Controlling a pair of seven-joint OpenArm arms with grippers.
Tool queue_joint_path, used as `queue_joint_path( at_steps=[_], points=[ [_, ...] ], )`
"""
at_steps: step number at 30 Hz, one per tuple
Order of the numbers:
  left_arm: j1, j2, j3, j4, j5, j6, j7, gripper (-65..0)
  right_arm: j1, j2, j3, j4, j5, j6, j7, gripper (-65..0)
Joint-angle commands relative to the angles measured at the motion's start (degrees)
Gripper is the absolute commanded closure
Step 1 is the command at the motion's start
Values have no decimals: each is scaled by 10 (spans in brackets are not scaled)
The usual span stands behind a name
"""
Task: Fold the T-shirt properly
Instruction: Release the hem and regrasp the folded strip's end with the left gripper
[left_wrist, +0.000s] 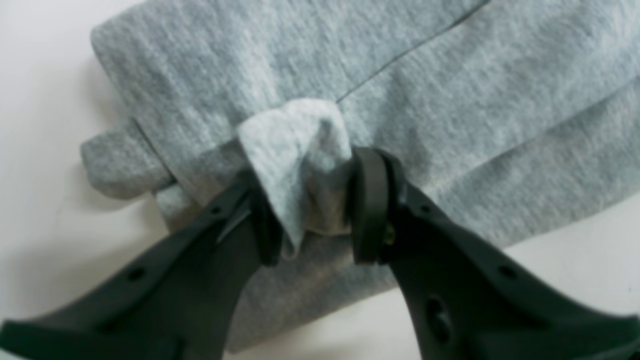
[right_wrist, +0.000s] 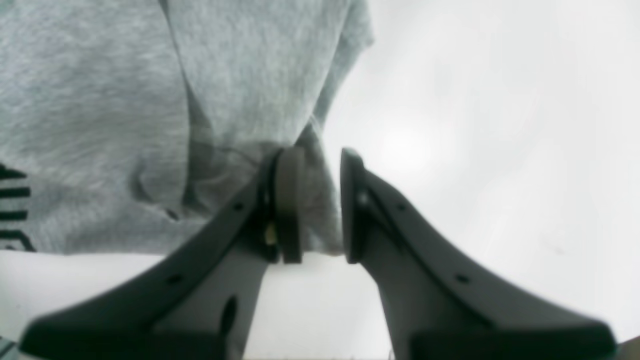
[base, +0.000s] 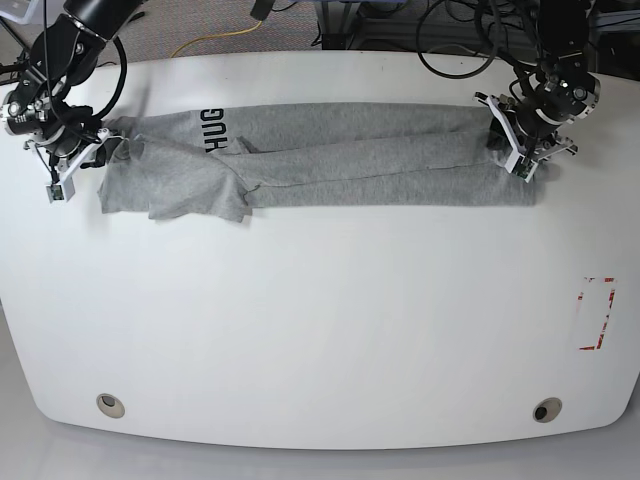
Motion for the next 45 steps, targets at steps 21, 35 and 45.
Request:
queue_joint_path(
  at_steps=[21, 35, 45],
  points=[
    [-110, 31, -191, 90, -115, 0, 180, -407, 21, -57, -103, -26, 36, 1, 4, -109],
    [-101, 18, -200, -19, -212, 0, 223, -410, 19, -57, -104, -35, 37, 1, 16, -109],
    [-105, 17, -198, -67, -215, 0, 222, -410, 16, -57, -104, -34, 37, 1, 16, -109]
  ],
)
